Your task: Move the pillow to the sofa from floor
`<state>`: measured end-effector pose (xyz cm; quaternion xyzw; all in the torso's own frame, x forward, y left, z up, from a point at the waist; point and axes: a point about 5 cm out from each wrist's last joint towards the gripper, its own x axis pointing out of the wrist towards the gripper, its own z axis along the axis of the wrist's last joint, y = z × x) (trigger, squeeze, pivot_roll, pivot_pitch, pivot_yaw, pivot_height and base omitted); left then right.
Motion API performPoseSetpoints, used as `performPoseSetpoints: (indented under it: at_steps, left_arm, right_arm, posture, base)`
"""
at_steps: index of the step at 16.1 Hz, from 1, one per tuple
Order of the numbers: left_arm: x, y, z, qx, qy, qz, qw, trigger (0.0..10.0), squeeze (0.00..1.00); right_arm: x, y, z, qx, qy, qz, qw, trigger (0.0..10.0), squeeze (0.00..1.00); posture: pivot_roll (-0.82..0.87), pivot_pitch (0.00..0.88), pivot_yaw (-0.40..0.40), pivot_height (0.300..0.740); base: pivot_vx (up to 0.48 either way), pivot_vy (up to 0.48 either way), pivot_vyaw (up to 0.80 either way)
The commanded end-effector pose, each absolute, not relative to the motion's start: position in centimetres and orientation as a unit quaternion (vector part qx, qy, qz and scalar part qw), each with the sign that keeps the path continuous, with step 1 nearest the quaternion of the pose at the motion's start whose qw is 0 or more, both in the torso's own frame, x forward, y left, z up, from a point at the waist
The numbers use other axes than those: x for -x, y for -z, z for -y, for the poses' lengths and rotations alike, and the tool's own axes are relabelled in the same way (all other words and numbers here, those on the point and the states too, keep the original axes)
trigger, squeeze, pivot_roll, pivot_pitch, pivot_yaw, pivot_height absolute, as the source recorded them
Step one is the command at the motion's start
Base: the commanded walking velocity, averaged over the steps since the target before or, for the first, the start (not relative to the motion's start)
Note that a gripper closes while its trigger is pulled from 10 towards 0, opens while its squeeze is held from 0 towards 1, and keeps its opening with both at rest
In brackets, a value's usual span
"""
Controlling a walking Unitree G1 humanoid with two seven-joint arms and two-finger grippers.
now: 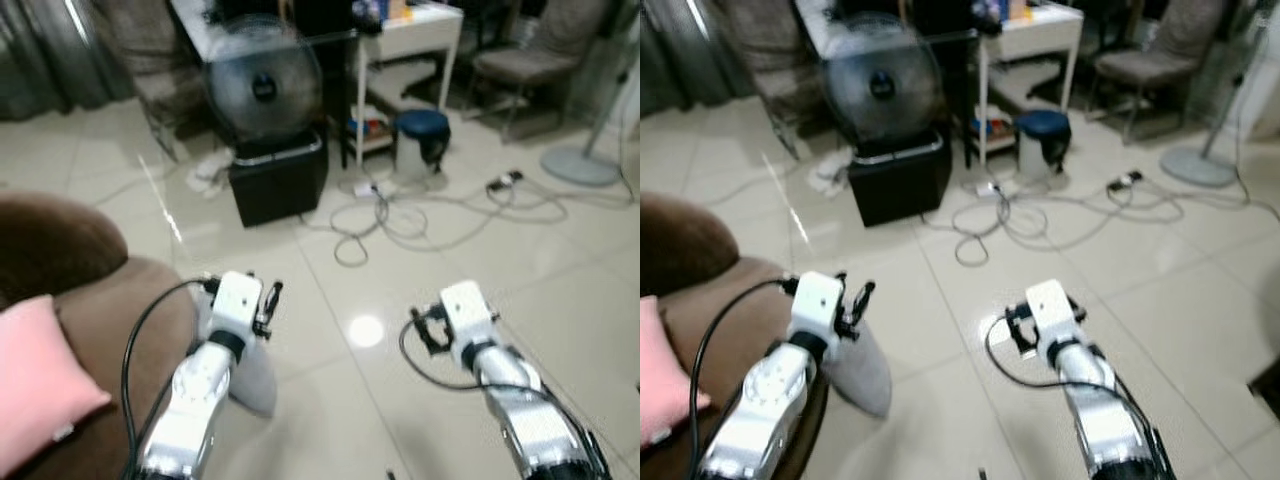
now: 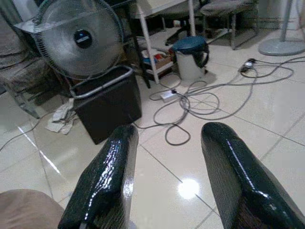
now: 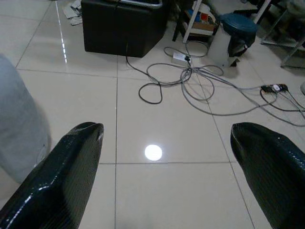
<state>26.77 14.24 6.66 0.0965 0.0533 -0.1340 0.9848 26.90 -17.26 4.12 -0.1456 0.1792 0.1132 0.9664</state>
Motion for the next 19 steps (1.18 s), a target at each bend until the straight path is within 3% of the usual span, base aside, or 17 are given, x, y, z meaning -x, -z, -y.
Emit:
performPoseSetpoints:
  at_steps: [1,5,12,15,19]
  left_arm:
    - [-26.97,-6.86,-15.11,-0.105,0.122,-0.054,0.985,10.0,0.00]
    - [-26.97,-6.86,-15.01,-0.104,0.124,-0.054,0.985,10.0,0.00]
    - [-27.01,-6.83,-14.88,-0.104,0.129,-0.055,0.985,10.0,0.00]
    - [-26.99,-6.84,-14.87,-0.104,0.130,-0.055,0.985,10.0,0.00]
    - [-26.99,-6.85,-14.84,-0.104,0.133,-0.055,0.984,10.0,0.00]
  right_arm:
    - [-27.38,-4.66,16.20,0.144,-0.128,-0.164,0.968,10.0,0.00]
    - [-27.36,-4.59,16.01,0.149,-0.132,-0.163,0.966,10.0,0.00]
    - [-27.39,-4.59,16.09,0.152,-0.132,-0.163,0.966,10.0,0.00]
    - [-27.32,-4.51,15.93,0.154,-0.134,-0.162,0.965,10.0,0.00]
    - [-27.33,-4.45,16.04,0.148,-0.127,-0.165,0.967,10.0,0.00]
  posture:
    - [0.01,0.000,0.052,0.740]
    - [0.01,0.000,0.051,0.740]
    - [0.01,0.000,0.054,0.740]
    - [0.01,0.000,0.054,0.740]
    - [0.01,0.000,0.056,0.740]
  base:
    - [0.345,0.000,0.00]
    - [0.345,0.000,0.49]
    - [0.344,0.000,0.00]
    - [0.342,0.000,0.72]
    - [0.344,0.000,0.00]
